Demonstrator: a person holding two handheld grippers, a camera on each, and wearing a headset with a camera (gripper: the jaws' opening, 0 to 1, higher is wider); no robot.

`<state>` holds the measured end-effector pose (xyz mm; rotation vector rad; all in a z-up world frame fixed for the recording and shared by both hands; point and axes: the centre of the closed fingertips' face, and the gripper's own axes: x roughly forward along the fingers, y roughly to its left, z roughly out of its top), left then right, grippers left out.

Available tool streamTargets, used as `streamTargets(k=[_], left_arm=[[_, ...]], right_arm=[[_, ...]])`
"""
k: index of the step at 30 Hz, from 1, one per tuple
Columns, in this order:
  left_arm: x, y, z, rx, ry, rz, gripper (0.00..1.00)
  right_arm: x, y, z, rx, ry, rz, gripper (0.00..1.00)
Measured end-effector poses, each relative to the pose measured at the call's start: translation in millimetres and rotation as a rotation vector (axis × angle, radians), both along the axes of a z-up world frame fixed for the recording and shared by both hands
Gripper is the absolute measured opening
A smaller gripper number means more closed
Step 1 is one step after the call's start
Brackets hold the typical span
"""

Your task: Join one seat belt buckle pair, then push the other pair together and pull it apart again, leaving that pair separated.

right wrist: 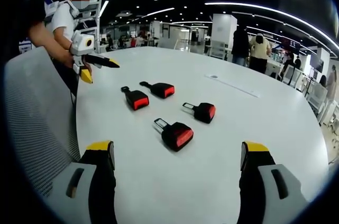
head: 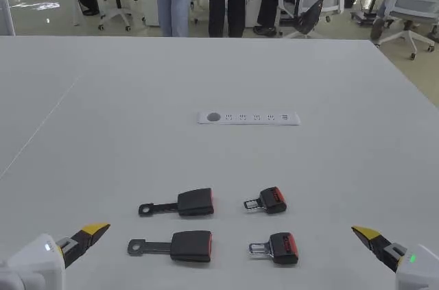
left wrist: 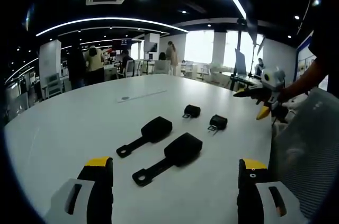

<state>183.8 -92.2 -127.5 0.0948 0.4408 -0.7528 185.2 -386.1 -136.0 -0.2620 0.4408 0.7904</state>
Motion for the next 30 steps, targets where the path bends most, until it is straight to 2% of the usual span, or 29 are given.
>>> streamTargets(k=[30], left_arm=[[-0.9,-2.4,1.0,-0.002,0.0,-0.003,1.0]], right_arm=[[-3.0,5.7,6.9,-0.006,-0.011,0.002,1.0]])
